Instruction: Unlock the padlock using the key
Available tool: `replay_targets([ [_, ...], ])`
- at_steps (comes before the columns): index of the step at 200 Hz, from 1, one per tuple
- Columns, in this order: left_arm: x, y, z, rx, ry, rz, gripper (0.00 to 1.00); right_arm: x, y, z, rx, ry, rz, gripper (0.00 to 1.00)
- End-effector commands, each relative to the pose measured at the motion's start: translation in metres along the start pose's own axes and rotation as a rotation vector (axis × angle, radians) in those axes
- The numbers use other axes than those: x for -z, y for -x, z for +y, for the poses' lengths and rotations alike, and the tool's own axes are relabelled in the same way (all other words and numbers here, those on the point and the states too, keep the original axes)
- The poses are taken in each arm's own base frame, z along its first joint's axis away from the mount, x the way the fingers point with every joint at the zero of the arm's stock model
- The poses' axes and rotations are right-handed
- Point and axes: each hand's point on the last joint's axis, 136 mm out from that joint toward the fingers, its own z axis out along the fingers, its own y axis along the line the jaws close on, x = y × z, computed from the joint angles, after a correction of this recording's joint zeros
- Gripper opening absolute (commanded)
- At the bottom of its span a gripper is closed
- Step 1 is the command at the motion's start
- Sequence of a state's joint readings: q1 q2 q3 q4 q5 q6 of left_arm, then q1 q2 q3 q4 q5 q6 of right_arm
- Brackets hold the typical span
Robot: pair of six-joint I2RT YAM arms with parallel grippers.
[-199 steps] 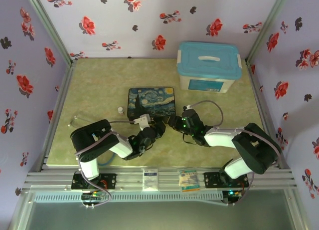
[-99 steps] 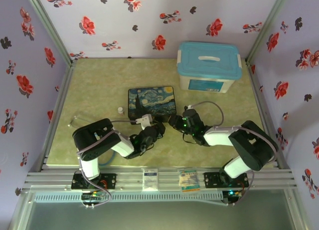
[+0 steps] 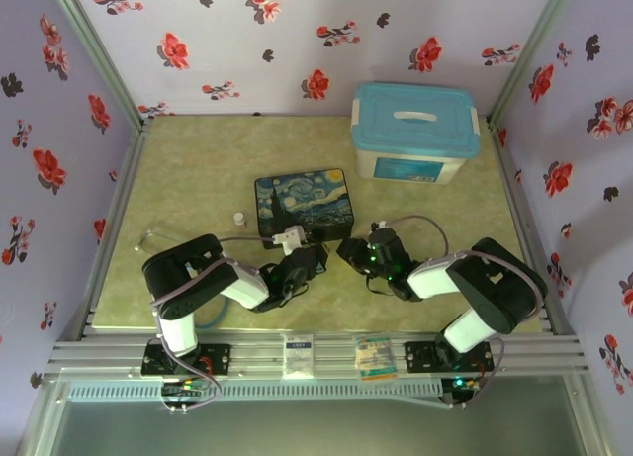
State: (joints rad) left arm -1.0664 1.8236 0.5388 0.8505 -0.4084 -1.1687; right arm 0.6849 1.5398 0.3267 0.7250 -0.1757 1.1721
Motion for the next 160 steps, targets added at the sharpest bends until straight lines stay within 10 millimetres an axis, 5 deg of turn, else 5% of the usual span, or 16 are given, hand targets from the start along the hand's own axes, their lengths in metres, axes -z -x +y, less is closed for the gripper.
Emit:
replay_targets([
  [1, 0.006, -0.003, 0.004, 0.027, -0.009, 0.028, 0.0, 0.01, -0.01, 0.008, -0.149, 0.067, 0.048, 0.47],
  [24, 0.01, 0.001, -0.007, 0.119, -0.082, 0.023, 0.0, 0.017, -0.014, 0.01, -0.228, 0.093, 0.061, 0.5],
  [73, 0.013, 0.006, -0.03, 0.273, -0.214, 0.035, 0.0, 0.024, -0.004, 0.016, -0.355, 0.209, 0.001, 0.4],
  [160, 0.022, 0.015, -0.045, 0.337, -0.277, 0.023, 0.0, 0.008, -0.005, 0.031, -0.354, 0.303, -0.032, 0.38],
])
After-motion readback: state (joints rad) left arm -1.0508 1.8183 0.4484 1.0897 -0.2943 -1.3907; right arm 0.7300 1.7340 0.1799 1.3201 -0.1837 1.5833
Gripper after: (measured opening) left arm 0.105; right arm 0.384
